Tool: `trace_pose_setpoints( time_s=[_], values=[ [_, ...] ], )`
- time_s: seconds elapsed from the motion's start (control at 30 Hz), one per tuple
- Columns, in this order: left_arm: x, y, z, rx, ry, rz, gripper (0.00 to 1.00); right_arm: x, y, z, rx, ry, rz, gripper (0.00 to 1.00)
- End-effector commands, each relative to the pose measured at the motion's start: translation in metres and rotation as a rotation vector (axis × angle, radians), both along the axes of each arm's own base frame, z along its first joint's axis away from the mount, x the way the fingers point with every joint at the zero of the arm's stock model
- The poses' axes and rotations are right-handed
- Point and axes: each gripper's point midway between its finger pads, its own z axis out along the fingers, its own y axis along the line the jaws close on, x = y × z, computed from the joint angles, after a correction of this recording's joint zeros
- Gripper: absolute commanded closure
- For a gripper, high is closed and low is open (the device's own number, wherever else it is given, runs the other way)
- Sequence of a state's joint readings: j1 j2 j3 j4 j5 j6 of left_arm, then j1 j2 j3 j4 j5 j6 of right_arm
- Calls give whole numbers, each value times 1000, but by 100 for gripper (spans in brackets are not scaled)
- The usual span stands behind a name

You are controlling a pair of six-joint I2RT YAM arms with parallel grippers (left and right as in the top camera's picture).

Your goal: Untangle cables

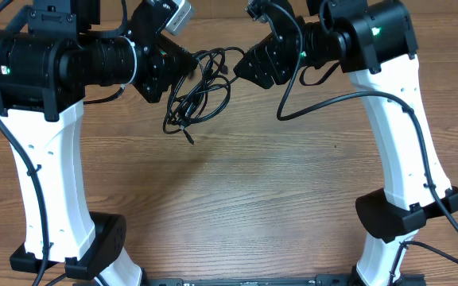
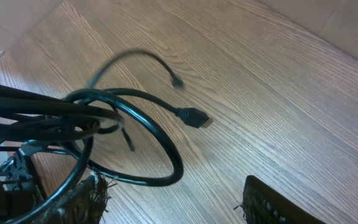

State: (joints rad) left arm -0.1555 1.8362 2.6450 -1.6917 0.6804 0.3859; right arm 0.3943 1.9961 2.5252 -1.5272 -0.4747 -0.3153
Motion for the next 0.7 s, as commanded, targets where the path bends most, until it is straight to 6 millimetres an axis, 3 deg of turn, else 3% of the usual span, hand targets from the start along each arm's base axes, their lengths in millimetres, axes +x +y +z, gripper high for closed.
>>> trace_pose_setpoints(
  time_s=[0.0, 0.3, 0.37, 0.4, 0.47, 0.5, 0.67],
  values=[
    [-14, -1, 19, -42, -34, -4, 96, 10, 2, -12, -18, 7, 1, 32],
    [-30, 0, 33, -67, -61, -3, 96, 36, 13, -32, 2, 28, -37, 36],
    [-37, -2, 39, -87, -67, -10, 96, 46, 17, -35, 15, 18, -48, 41],
    [-39, -2, 41, -93, -68, -12, 96, 49, 17, -37, 14, 14, -51, 47],
    [-46, -2, 47, -110, -68, -7, 96, 64, 14, -43, -3, 6, -125, 96],
    [-51, -1, 51, -121, -68, 3, 96, 80, 5, -51, -27, 7, -220, 96],
    [-87, 5, 75, -163, -112, 38, 96, 113, -31, -73, -35, 59, -409, 96]
  ],
)
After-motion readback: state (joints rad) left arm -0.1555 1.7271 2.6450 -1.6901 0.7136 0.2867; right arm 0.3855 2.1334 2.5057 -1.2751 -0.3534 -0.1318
